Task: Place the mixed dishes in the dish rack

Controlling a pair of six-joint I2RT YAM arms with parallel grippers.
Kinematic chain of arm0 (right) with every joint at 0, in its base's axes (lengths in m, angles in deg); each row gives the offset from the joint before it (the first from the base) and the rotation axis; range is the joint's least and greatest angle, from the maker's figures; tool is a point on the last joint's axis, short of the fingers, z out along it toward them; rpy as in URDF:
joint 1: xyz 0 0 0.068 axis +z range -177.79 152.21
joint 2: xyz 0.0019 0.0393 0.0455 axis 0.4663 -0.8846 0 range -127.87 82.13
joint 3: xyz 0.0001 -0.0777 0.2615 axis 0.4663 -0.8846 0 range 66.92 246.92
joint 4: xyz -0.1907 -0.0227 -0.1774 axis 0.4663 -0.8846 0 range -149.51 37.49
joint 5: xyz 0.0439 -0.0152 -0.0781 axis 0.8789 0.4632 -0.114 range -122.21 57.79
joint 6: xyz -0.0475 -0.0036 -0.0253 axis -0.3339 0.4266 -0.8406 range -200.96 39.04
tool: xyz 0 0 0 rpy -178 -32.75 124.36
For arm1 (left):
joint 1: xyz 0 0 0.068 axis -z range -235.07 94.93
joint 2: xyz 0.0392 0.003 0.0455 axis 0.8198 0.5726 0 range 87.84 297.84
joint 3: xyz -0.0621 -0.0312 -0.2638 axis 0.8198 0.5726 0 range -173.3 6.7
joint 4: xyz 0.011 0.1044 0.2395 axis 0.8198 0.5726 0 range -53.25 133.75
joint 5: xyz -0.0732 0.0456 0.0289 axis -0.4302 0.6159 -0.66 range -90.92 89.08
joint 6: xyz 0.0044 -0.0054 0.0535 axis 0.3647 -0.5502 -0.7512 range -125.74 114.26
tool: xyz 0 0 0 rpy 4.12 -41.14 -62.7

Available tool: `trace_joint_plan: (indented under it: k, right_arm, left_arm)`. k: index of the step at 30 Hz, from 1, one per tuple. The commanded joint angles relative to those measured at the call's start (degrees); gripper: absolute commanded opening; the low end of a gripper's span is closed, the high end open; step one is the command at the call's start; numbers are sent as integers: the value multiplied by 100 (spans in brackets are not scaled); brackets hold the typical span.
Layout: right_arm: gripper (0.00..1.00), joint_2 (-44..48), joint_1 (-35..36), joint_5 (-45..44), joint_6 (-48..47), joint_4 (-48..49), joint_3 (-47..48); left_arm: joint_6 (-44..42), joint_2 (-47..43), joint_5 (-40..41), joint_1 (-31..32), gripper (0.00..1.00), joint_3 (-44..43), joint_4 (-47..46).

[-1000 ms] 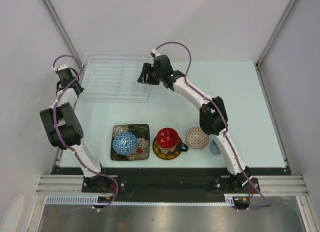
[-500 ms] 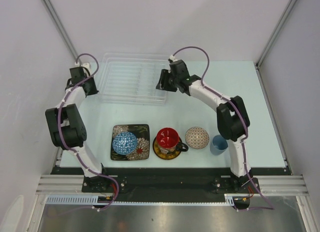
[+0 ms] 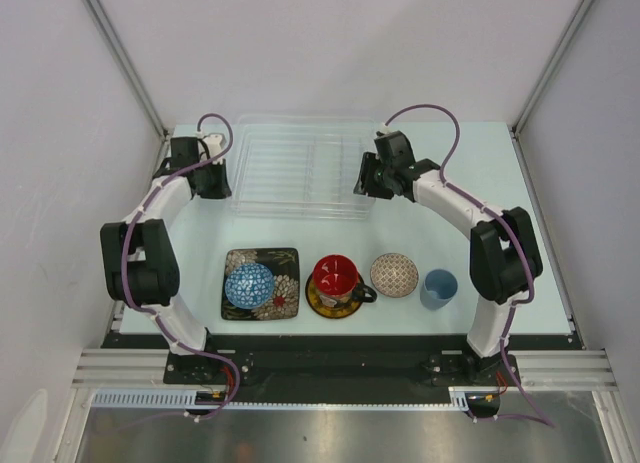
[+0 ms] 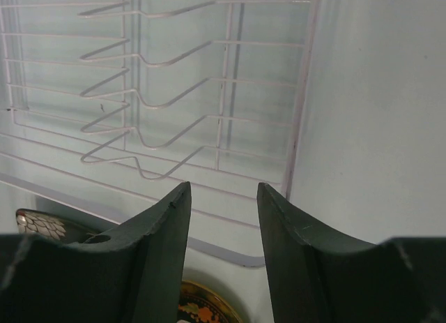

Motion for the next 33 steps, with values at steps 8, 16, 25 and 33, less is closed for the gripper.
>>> trace_joint_plan:
  k: [8,16,25,33]
  right_arm:
    - [57,1236,-235,-830,-283,-1119,-721]
    - [63,1448,-675,-540,-265,-592,-695]
    - [64,886,-500,-452,-414,-283,-379]
    - [56,104,-464,-514,-458,-310,-203]
  left_arm:
    - [-644,-530,-476,80,0,252,1314]
    - [-688,-680,-531,195,2,113,1578]
    - [-398,-390,-767,317,40,-600,1727]
    - [-310,-556,-531,335,81,-828,1648]
